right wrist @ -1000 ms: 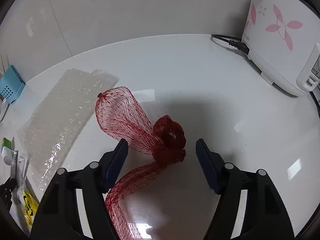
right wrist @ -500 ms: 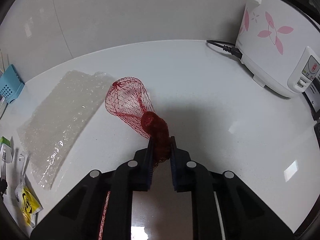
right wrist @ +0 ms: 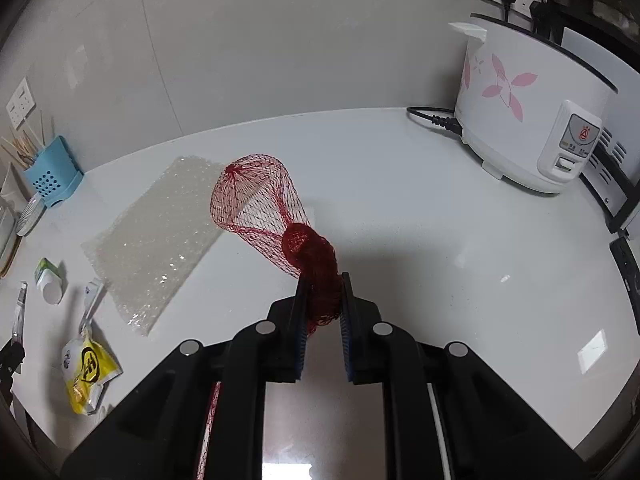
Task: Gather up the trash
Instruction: 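Carry the tube and red net down over the wastebasket with both tools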
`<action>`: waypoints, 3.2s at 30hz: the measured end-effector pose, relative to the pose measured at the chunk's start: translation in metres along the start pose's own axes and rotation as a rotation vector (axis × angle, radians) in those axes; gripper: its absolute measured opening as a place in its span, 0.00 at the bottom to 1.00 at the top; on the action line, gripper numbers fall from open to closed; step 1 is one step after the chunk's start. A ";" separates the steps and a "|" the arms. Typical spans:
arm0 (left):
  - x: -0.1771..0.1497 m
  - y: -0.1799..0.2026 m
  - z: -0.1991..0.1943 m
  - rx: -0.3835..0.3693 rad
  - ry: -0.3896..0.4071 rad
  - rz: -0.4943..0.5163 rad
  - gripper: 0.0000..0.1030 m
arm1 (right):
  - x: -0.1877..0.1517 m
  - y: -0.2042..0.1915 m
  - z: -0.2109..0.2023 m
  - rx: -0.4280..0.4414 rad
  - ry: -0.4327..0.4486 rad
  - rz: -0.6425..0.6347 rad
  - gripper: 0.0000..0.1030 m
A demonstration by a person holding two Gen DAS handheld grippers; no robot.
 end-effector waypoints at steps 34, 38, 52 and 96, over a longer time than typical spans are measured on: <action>-0.135 0.024 -0.154 -0.104 0.173 -0.070 0.18 | -0.166 -0.052 -0.207 0.169 0.286 -0.113 0.13; -0.161 0.029 -0.167 -0.126 0.185 -0.067 0.18 | -0.196 -0.053 -0.215 0.184 0.302 -0.123 0.13; -0.258 0.047 -0.160 -0.170 0.190 -0.082 0.18 | -0.299 -0.042 -0.204 0.212 0.282 -0.147 0.13; -0.446 0.113 0.141 -0.167 -0.261 -0.048 0.18 | -0.504 0.007 0.125 0.088 -0.257 -0.035 0.13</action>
Point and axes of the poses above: each gripper's, at about its wrist camera, not at the fingertips, and z roughly the way its jaws point, y to its right, x to its top, the point moved 1 cm from there along z, roughly the way its jaws point, and after that the axes turned 12 degrees about x, right-handed, at the moved point
